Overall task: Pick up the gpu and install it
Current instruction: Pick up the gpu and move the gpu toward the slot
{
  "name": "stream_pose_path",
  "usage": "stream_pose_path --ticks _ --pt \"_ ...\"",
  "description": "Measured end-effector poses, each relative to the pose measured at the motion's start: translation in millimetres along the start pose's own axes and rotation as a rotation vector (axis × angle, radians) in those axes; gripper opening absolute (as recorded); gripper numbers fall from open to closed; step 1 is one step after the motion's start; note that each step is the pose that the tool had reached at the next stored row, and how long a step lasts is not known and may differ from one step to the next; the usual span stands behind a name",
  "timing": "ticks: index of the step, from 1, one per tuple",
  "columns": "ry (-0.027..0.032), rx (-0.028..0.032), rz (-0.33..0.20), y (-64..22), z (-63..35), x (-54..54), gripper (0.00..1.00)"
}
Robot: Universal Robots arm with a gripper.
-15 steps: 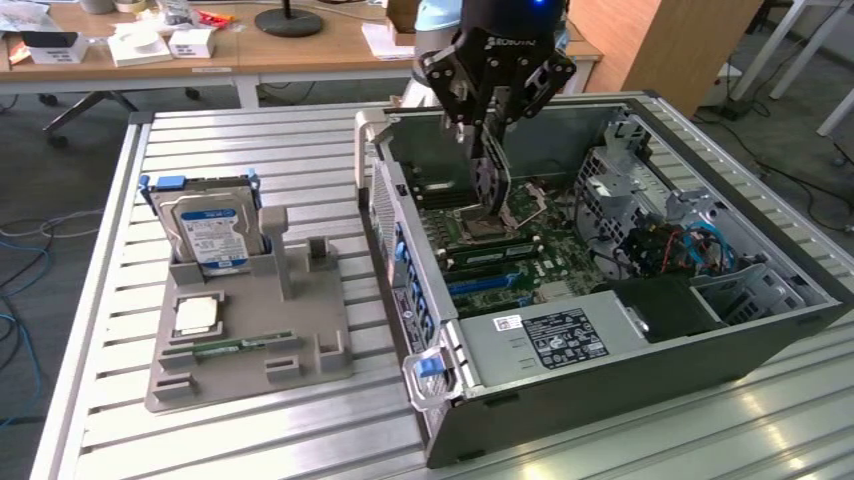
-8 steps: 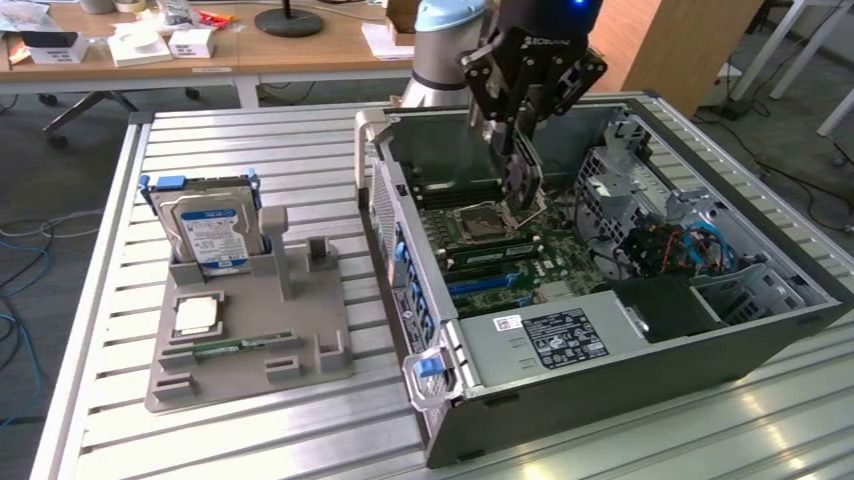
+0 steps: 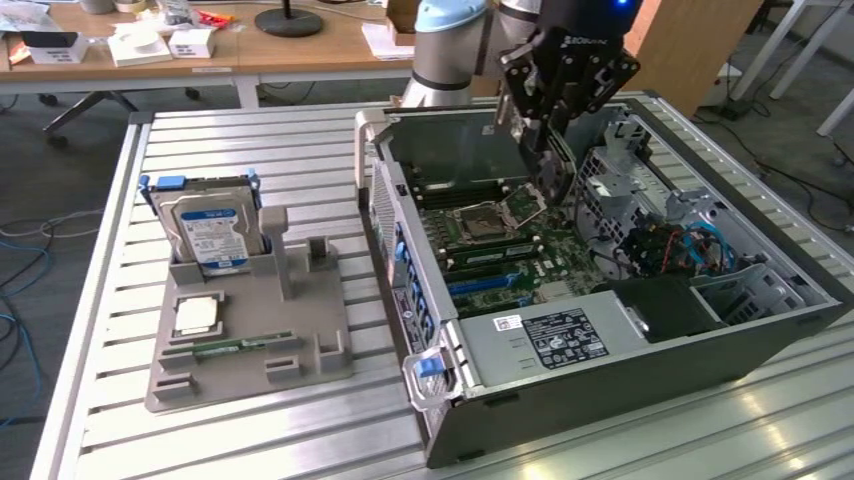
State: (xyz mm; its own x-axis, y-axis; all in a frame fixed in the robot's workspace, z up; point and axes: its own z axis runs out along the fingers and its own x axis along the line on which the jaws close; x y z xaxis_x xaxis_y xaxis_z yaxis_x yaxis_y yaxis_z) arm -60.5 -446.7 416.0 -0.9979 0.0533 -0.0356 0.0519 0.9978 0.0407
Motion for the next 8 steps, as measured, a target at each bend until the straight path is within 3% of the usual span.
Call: stream_pose_path --ticks 8 --pt "0.0000 -0.0001 0.000 2.6 1.4 -35.7 0.26"
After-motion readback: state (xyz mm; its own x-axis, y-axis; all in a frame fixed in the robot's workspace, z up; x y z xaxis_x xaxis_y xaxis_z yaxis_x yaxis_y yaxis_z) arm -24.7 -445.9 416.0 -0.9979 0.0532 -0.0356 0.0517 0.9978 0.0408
